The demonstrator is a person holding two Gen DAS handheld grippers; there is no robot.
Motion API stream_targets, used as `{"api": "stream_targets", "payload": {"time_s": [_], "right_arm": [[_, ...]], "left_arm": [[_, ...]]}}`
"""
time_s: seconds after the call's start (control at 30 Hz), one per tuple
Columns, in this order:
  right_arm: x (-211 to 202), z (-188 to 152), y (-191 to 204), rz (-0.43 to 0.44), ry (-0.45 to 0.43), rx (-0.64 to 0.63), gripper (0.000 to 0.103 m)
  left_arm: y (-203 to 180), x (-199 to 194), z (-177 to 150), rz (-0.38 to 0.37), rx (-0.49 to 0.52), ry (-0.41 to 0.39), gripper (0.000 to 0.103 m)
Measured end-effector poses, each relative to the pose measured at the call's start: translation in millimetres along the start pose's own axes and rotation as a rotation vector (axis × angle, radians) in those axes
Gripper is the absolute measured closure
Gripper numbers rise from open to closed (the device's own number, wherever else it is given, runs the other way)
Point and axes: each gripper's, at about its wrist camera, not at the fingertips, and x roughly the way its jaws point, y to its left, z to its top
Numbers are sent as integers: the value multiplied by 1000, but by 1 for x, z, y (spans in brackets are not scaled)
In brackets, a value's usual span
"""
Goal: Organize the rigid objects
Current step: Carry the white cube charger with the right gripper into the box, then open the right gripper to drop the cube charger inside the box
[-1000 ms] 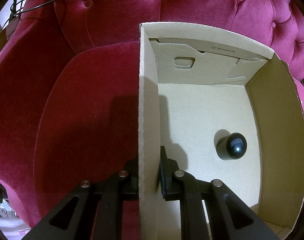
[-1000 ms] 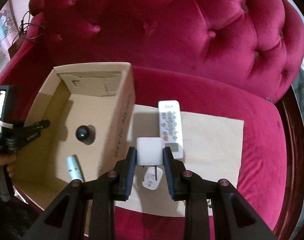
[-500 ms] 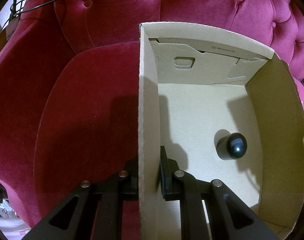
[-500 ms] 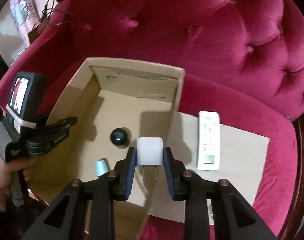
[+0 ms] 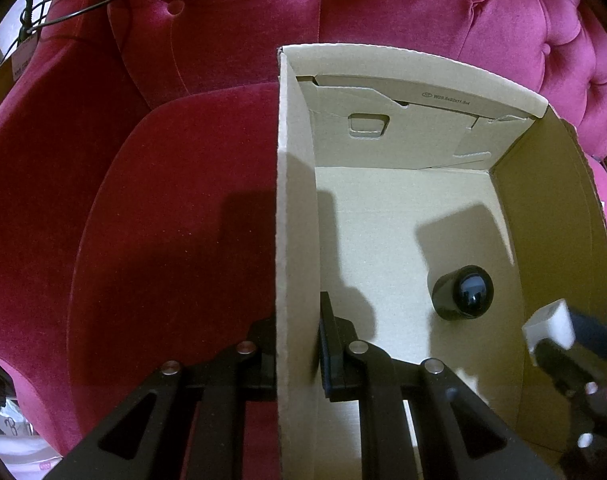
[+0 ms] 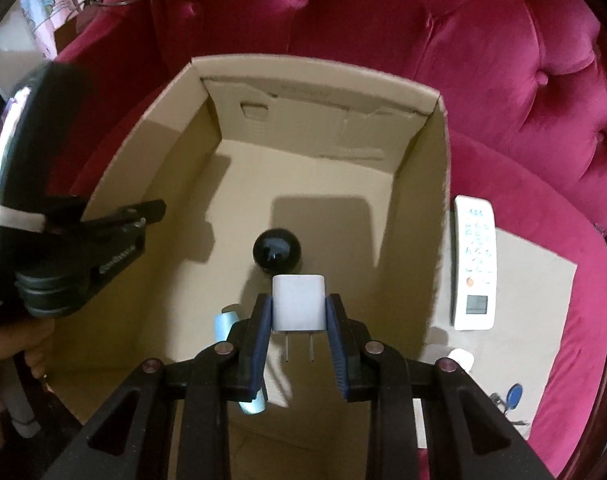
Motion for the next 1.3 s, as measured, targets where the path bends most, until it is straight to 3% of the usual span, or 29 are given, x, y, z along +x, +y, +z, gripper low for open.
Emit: {"api": "stream_targets", "payload": {"time_s": [0.2, 1.3], "right_arm": [[10, -2, 7, -43, 13, -15, 74], [34, 2, 28, -3, 66, -17, 74]], "left_arm": [[0, 0, 0, 1, 1, 0, 88], [0, 1, 0, 1, -1, 1, 88]]}}
